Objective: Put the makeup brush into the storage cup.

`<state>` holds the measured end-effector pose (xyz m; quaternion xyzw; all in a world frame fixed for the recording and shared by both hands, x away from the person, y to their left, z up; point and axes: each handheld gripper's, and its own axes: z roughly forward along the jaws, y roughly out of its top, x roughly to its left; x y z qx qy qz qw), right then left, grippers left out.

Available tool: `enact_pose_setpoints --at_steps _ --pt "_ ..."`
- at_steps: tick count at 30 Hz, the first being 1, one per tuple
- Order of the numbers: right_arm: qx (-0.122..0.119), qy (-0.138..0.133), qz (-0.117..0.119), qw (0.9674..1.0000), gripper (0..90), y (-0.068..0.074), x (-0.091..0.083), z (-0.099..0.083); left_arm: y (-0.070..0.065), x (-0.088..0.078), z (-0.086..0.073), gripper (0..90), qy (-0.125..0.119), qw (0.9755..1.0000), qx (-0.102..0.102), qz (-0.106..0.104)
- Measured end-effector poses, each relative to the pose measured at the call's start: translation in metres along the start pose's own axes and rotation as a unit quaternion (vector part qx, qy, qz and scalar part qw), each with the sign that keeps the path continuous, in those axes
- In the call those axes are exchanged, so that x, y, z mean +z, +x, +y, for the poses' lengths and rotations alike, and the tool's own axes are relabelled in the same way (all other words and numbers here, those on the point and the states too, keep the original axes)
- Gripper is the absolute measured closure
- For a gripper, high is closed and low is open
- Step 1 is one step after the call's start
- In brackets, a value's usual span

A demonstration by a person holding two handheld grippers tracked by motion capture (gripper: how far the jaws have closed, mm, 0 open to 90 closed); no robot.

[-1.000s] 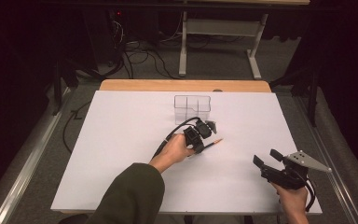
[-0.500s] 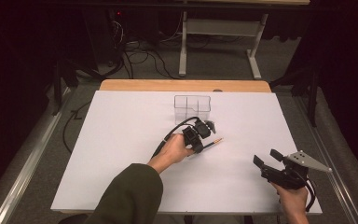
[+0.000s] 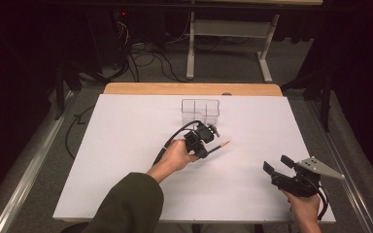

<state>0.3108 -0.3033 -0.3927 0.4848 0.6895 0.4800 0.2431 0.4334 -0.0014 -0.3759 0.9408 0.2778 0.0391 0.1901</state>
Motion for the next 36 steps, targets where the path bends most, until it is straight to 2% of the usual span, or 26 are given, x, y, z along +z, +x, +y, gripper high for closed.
enact_pose_setpoints --at_steps 20,36 --pt "-0.004 0.003 0.001 1.0 26.0 0.001 0.0 0.0 -0.004 -0.023 -0.022 84.0 -0.05 0.9987 0.004 0.0" --pt "-0.004 0.003 0.001 1.0 25.7 0.001 0.001 0.0 -0.009 -0.045 -0.044 84.0 -0.097 0.9952 0.001 -0.002"
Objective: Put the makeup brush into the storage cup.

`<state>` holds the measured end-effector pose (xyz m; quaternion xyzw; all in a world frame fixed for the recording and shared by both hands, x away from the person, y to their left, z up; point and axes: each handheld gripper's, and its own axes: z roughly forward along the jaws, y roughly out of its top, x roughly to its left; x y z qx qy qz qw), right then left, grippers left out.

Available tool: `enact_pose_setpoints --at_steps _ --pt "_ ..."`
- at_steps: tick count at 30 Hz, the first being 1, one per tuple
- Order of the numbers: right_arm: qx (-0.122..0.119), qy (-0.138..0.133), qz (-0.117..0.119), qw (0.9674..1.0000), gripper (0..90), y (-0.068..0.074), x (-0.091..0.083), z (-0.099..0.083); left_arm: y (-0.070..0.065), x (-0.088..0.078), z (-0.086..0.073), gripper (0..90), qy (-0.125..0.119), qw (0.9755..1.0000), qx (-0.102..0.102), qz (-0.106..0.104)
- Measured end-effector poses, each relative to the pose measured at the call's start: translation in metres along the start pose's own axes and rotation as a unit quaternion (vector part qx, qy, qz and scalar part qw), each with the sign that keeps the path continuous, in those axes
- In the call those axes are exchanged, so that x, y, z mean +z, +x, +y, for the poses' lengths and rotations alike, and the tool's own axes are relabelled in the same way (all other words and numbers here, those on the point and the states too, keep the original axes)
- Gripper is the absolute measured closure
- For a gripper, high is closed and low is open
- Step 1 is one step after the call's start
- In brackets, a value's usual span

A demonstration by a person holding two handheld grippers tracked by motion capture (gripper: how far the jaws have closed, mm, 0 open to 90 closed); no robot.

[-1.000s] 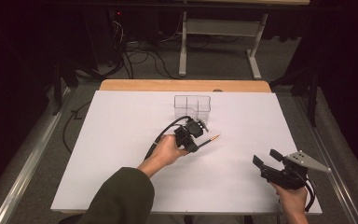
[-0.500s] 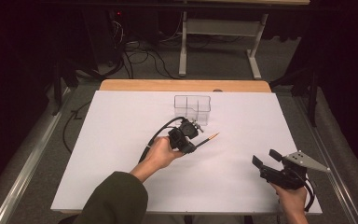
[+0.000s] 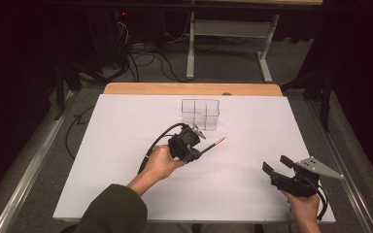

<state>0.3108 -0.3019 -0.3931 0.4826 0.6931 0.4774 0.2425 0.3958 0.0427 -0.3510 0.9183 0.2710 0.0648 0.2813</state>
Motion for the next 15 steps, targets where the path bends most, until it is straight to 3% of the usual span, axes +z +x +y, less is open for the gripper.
enact_pose_setpoints --at_steps 15 --pt "-0.007 -0.003 0.007 0.9999 26.6 0.001 0.001 0.0 -0.005 -0.02 -0.021 84.0 -0.048 0.9988 -0.01 -0.002"
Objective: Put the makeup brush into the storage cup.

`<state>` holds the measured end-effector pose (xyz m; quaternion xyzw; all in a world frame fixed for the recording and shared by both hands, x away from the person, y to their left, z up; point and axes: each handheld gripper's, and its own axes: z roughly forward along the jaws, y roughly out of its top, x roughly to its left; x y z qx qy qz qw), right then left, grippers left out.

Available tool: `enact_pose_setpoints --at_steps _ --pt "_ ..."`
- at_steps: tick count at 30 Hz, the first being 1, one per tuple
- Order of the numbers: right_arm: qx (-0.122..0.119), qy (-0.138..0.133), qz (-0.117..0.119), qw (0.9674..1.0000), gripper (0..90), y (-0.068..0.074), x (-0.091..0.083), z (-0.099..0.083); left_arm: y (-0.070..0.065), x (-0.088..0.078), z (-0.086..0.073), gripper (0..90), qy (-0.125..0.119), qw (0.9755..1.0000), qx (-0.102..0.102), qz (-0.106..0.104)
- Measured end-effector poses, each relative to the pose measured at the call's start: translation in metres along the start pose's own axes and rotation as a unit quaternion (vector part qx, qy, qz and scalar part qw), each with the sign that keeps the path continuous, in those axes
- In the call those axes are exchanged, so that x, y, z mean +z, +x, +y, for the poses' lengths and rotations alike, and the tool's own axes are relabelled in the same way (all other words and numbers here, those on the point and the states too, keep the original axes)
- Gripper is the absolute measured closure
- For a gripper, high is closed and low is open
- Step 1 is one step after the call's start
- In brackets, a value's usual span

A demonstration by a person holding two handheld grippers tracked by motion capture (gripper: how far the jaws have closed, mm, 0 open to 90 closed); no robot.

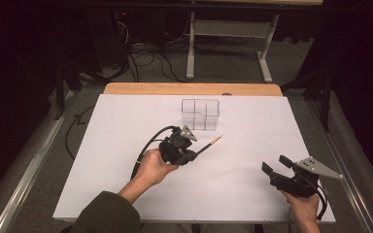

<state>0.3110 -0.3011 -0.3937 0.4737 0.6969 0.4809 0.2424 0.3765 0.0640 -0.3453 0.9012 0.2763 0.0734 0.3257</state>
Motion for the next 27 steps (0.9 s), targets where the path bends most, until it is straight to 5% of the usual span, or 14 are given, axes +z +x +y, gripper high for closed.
enact_pose_setpoints --at_steps 27 --pt "-0.004 -0.006 0.006 1.0 24.3 0.001 0.002 -0.001 -0.006 -0.039 -0.041 83.9 -0.075 0.997 -0.018 0.007"
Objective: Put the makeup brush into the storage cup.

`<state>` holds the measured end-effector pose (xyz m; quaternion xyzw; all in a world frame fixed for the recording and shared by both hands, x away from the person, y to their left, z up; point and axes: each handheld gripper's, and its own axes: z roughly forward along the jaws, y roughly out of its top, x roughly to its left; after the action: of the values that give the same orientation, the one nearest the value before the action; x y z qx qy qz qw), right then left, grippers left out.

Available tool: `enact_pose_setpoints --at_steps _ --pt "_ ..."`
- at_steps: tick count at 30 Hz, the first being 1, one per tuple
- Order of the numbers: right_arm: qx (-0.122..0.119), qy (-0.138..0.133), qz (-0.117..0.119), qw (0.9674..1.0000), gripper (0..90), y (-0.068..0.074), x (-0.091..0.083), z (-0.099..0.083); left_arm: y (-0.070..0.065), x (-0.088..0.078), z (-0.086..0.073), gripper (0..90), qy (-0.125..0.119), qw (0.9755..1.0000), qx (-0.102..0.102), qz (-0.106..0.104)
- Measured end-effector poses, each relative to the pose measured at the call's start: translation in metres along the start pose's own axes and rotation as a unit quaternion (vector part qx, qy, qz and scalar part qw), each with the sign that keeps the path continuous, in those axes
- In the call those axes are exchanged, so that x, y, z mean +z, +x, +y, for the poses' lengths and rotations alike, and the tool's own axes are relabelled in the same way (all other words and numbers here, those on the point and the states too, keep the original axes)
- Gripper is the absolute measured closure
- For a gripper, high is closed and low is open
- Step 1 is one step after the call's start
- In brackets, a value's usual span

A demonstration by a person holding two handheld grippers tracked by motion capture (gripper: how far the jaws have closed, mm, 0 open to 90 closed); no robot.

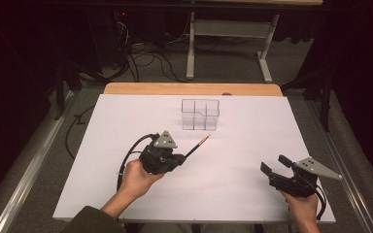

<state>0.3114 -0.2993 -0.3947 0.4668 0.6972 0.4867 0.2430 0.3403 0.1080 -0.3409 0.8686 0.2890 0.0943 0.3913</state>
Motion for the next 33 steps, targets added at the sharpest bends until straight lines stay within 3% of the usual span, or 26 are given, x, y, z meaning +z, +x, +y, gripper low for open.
enact_pose_setpoints --at_steps 10,24,33 --pt "0.013 -0.008 -0.005 0.9999 23.0 0.0 -0.002 0.001 -0.003 -0.014 -0.019 83.9 -0.04 0.9991 -0.012 0.003" --pt "-0.002 0.007 0.014 0.9999 22.4 0.005 0.0 0.005 -0.005 -0.014 -0.034 83.9 -0.074 0.9969 -0.027 0.002" --pt "-0.018 0.02 0.033 0.9991 18.0 0.018 0.0 0.013 -0.009 -0.013 -0.038 83.9 -0.094 0.9952 -0.026 -0.004"
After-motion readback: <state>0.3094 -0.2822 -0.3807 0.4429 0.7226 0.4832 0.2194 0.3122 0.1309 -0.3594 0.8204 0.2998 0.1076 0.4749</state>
